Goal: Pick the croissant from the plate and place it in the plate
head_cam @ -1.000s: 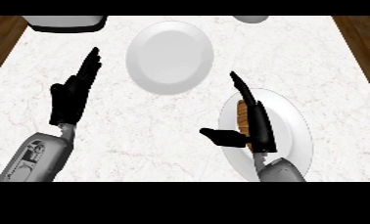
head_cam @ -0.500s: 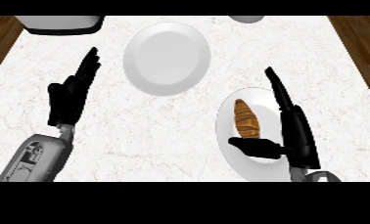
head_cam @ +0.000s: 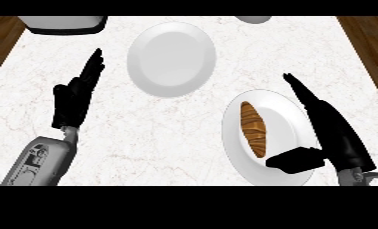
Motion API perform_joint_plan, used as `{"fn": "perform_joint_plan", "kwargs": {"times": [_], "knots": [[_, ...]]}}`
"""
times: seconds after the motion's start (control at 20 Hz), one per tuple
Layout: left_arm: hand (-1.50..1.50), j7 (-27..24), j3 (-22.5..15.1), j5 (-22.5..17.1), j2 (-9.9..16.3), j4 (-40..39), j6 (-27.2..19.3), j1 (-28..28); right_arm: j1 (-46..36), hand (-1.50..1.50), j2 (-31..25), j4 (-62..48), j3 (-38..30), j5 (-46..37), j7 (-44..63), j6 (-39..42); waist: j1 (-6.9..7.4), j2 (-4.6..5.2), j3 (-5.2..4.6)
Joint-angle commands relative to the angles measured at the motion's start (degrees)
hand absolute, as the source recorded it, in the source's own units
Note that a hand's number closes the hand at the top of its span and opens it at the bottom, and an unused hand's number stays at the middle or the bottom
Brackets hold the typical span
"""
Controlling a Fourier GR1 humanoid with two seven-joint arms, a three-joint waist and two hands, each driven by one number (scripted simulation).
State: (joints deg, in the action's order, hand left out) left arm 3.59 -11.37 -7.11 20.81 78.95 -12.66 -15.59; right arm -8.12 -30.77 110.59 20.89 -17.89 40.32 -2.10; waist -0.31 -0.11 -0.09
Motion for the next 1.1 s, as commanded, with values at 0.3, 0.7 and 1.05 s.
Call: {"fn": "perform_joint_plan", "kwargs": {"times": [0.3, 0.7, 1.05], "knots": [[0.0, 0.6, 2.9, 2.6, -1.5, 1.1, 3.1, 1.1, -3.1, -1.5, 3.9, -5.5, -3.9, 2.8, 4.0, 11.8, 0.44, 0.09, 0.1], [0.0, 4.5, 6.8, 2.4, -1.2, 0.6, 6.0, -2.9, -4.1, -1.5, 6.4, -11.6, -2.0, -1.3, 4.2, 17.2, 0.25, 0.12, 0.08], [0.0, 4.8, 6.3, 6.5, -4.6, 4.0, 5.5, -0.5, -6.3, -1.5, 13.1, -26.8, -3.0, -7.6, -5.5, 15.3, 0.49, 0.15, 0.11]]}}
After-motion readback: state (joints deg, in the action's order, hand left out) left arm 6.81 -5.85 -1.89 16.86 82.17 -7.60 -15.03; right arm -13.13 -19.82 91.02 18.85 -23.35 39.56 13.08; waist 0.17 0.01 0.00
